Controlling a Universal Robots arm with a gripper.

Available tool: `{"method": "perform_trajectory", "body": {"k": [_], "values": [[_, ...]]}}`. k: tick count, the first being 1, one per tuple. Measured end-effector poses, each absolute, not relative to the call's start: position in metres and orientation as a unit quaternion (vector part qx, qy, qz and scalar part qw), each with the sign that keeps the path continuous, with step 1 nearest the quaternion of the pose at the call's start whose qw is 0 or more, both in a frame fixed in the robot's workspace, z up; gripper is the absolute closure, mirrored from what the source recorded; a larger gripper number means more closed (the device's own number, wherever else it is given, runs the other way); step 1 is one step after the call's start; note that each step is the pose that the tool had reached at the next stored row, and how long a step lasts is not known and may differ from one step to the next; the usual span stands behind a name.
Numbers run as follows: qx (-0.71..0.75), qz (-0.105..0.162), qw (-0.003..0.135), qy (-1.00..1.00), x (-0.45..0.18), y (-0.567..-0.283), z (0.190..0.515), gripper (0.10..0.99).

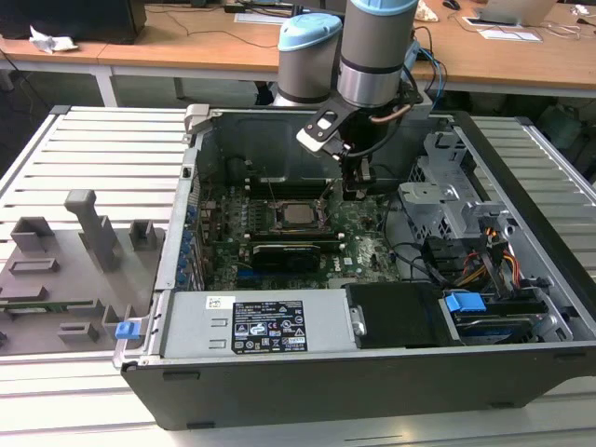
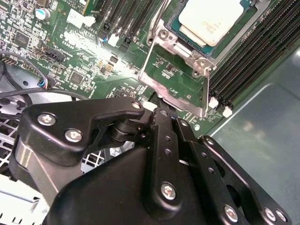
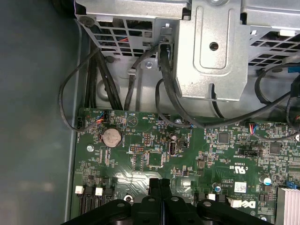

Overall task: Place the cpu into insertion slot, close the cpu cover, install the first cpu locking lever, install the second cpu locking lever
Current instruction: 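Close the cpu cover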

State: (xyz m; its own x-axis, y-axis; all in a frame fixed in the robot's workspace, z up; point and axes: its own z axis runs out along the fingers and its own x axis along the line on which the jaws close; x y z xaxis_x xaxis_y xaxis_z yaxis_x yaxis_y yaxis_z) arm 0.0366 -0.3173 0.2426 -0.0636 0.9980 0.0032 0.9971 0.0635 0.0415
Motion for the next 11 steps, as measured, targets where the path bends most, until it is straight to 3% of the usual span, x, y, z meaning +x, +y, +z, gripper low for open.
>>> {"method": "perform_trajectory", "body": {"k": [11], "values": [[0.684,0.016,0.013,0.729,0.0345,-0.3173,0.2411,0.98]]}}
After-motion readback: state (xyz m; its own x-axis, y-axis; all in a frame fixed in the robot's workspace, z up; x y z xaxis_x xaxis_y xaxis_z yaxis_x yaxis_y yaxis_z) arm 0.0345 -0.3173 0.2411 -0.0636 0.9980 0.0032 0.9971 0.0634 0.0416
